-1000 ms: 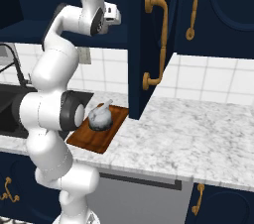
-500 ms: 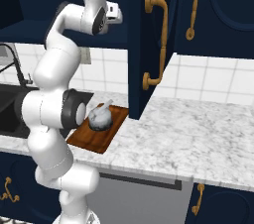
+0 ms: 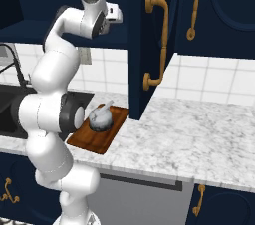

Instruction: Pick the kettle from the counter and place it on the tray. Then pick the mug from the cabinet and place it on the tray. Then close the cabinet doors.

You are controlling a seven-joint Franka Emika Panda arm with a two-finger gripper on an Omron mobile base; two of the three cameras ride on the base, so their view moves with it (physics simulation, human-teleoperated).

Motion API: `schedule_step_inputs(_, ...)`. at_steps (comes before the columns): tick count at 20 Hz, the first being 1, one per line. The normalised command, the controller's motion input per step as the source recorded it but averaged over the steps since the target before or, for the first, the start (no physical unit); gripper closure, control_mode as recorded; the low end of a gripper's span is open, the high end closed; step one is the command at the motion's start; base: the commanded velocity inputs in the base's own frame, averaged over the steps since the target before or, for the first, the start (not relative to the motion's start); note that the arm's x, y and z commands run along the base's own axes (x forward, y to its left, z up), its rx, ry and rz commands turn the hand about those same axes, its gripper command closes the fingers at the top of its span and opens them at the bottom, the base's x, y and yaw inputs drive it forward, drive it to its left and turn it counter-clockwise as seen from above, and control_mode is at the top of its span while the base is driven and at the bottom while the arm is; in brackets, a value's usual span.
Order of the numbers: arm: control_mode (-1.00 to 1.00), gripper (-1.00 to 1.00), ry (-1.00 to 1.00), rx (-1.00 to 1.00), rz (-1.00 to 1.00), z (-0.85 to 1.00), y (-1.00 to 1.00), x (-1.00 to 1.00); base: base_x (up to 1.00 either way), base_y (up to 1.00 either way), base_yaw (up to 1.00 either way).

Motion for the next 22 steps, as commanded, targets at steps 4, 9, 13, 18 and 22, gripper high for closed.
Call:
schedule_step_inputs(4,-1.00,1.00,0.00,0.00,0.00,0.00,0.00,-0.13,0.00,0.00,0.00)
schedule_step_inputs(9,-1.00,1.00,-0.06,0.00,0.02,0.00,-0.04,-0.96,0.00,0.00,0.00)
schedule_step_inputs(13,-1.00,1.00,-0.10,0.00,0.12,0.00,-0.08,-1.00,0.00,0.00,0.00)
schedule_step_inputs(18,-1.00,1.00,0.04,-0.03,0.39,-0.18,0.00,-1.00,0.00,0.00,0.00)
schedule_step_inputs(22,-1.00,1.00,0.06,0.00,0.44,-0.54,0.01,-1.00,0.00,0.00,0.00)
